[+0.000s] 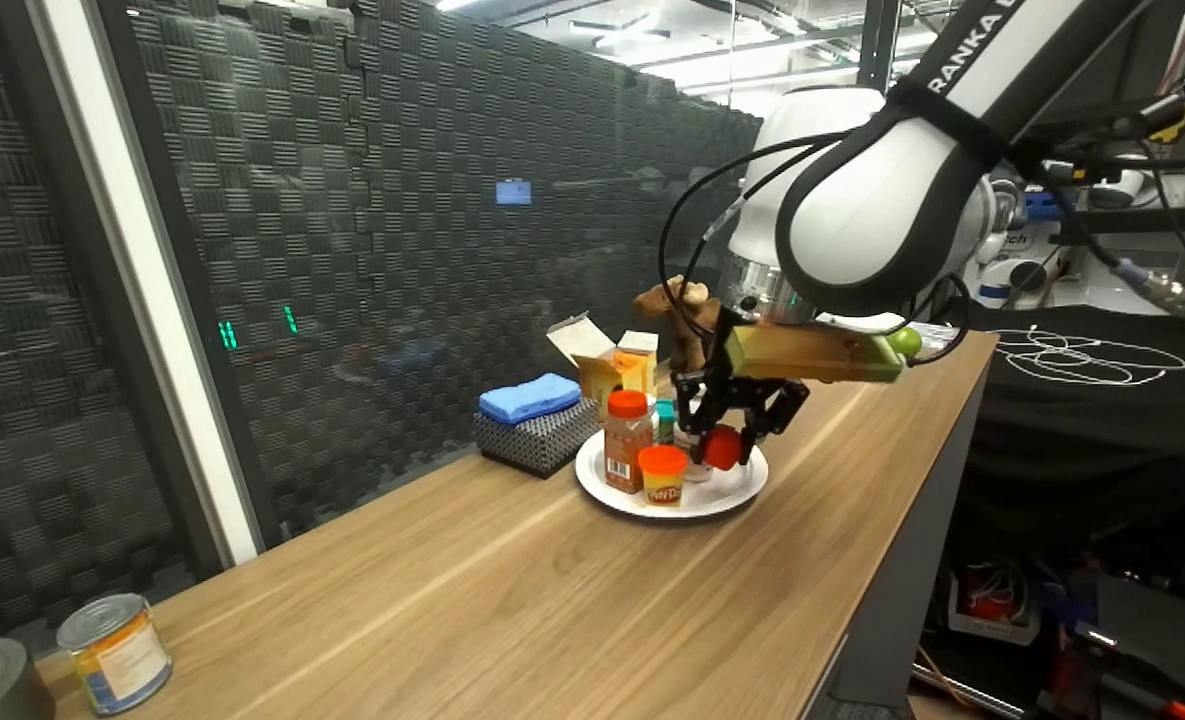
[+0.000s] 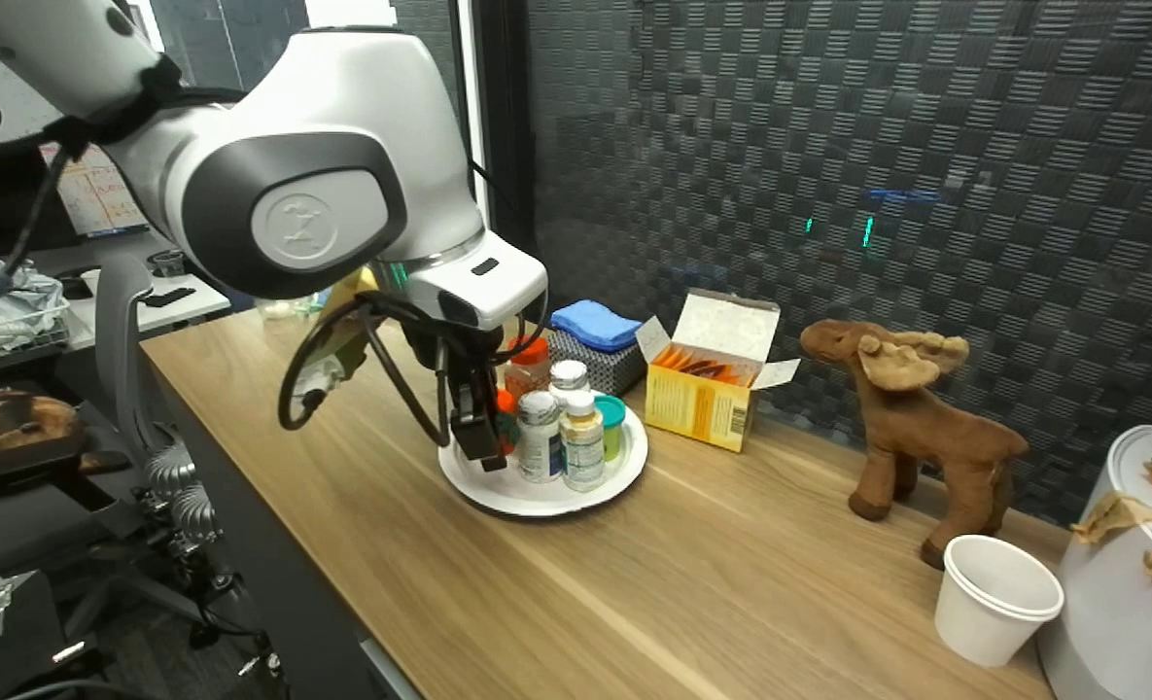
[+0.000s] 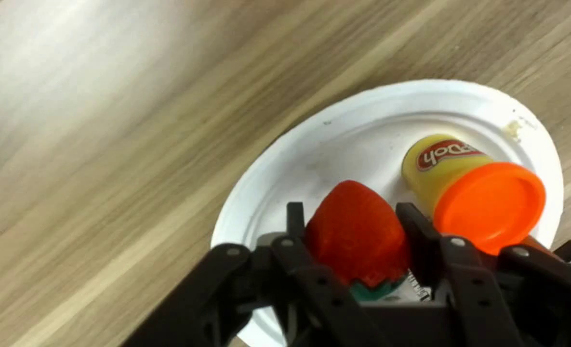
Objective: Put the bottles on the tray
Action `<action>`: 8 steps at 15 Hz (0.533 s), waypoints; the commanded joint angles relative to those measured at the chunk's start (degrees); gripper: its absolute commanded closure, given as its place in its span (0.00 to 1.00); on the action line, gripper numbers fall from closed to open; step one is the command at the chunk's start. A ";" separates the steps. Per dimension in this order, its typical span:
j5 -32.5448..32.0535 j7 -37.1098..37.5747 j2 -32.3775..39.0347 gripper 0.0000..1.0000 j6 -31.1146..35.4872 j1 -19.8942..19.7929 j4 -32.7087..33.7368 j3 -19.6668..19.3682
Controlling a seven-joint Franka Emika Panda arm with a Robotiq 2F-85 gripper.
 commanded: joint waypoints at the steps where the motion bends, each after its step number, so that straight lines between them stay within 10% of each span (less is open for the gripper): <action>1: -1.12 2.83 3.97 0.74 1.37 1.34 3.90 -1.67; 2: -0.63 2.41 4.42 0.74 1.19 1.47 4.21 -1.75; 3: -0.51 2.21 4.49 0.32 1.45 1.67 4.05 -1.86; 8: -0.01 2.06 2.04 0.00 4.88 2.28 0.71 -2.09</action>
